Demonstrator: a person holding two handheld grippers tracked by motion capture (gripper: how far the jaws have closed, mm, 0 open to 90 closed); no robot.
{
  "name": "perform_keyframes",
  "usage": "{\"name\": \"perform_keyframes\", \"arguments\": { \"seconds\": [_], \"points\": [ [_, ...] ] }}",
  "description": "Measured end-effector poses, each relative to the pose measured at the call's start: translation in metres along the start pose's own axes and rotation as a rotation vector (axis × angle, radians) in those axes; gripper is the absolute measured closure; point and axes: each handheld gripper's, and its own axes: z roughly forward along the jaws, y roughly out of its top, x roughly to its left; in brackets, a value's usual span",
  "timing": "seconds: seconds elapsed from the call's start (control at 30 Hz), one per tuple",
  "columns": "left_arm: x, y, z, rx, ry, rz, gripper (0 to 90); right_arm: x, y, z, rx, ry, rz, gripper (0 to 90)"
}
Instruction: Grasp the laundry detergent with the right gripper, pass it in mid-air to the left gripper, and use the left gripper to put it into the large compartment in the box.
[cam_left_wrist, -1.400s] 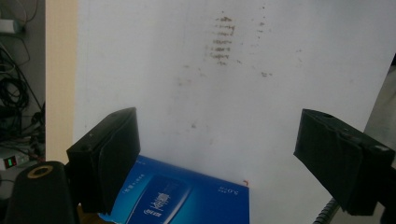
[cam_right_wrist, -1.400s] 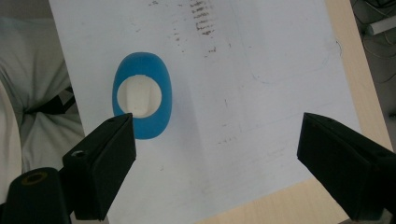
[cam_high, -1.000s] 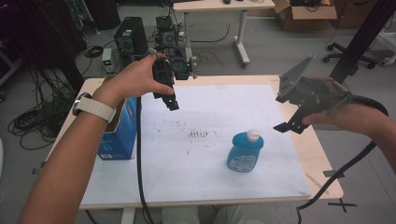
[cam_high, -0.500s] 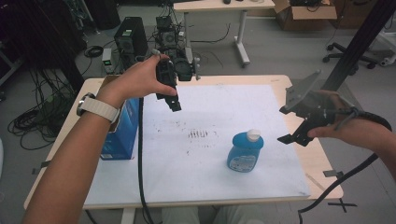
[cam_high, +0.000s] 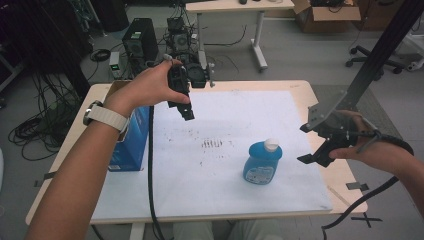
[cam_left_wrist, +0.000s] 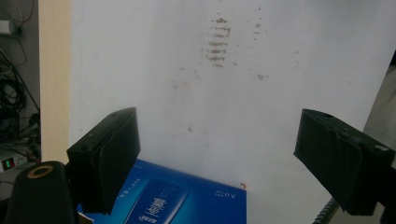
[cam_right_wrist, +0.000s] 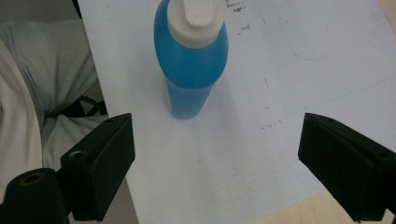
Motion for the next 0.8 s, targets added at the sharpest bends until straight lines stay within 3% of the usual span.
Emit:
{"name": "perform_keyframes", "arguments": {
  "seconds": [0.8],
  "points": [
    [-0.001,0.001,0.000,0.003,-0.001,0.001,14.6,0.007,-0.023,0.029,-0.081,0.022,0.039,10.7]
  ]
}}
